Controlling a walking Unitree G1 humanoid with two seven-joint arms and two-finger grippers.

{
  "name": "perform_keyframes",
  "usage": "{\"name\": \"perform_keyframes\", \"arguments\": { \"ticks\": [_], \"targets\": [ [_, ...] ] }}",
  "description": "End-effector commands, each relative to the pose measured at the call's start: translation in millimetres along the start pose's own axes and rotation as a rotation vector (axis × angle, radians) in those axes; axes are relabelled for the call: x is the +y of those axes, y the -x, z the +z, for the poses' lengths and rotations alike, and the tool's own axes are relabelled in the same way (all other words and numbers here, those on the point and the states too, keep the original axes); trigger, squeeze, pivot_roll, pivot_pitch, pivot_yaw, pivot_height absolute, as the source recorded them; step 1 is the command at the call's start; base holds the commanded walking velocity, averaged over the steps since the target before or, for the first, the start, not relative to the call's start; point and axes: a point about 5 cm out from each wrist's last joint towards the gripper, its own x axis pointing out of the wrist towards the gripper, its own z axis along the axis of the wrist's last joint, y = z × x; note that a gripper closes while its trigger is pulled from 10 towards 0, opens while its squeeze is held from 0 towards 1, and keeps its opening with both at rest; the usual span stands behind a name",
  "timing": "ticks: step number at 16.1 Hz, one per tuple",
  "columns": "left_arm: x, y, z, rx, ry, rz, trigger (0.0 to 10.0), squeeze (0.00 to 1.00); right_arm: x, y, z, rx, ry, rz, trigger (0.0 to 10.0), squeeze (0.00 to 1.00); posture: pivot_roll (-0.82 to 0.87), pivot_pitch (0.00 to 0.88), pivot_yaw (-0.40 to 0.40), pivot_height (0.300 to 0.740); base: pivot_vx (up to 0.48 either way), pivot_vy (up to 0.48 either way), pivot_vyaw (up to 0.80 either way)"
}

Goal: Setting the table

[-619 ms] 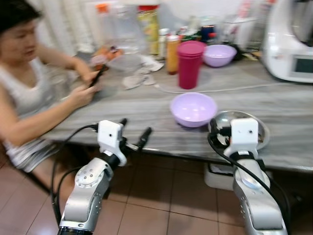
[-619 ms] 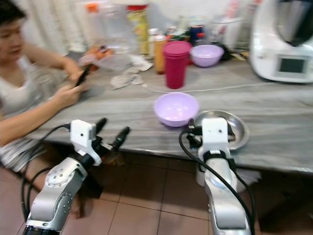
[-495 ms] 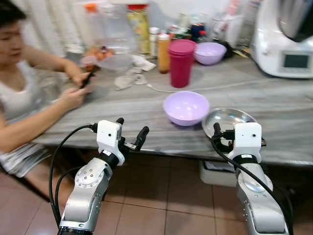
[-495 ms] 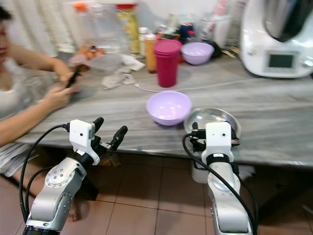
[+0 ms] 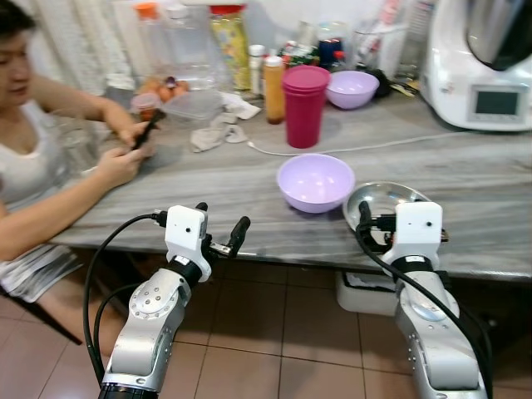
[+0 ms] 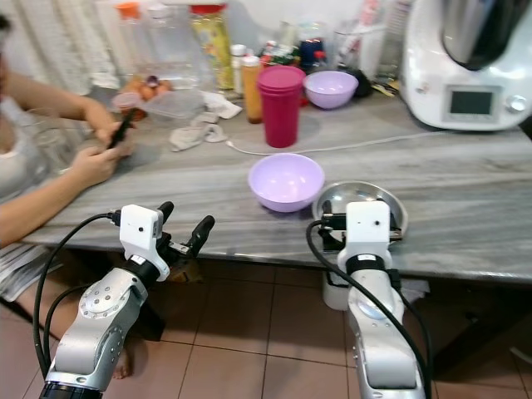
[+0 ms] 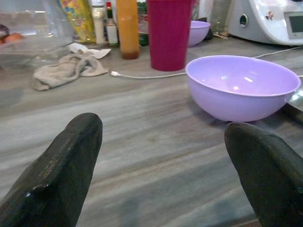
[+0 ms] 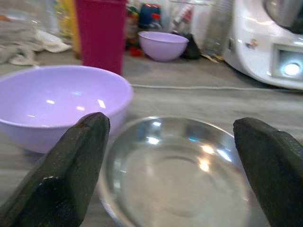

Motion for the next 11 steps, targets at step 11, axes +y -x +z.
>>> {"name": "perform_keyframes", "arguments": {
  "ticks": [11],
  "targets": [
    [3.6,-2.3,-3.8,0.038,-0.032,0.017,10.0,0.0,1.7,-5.4,-1.3,0.007,-0.019,0.01,10.0,0.0,-0.25,0.0,0.094,0.74,0.0,0.0,0.0]
  ]
}}
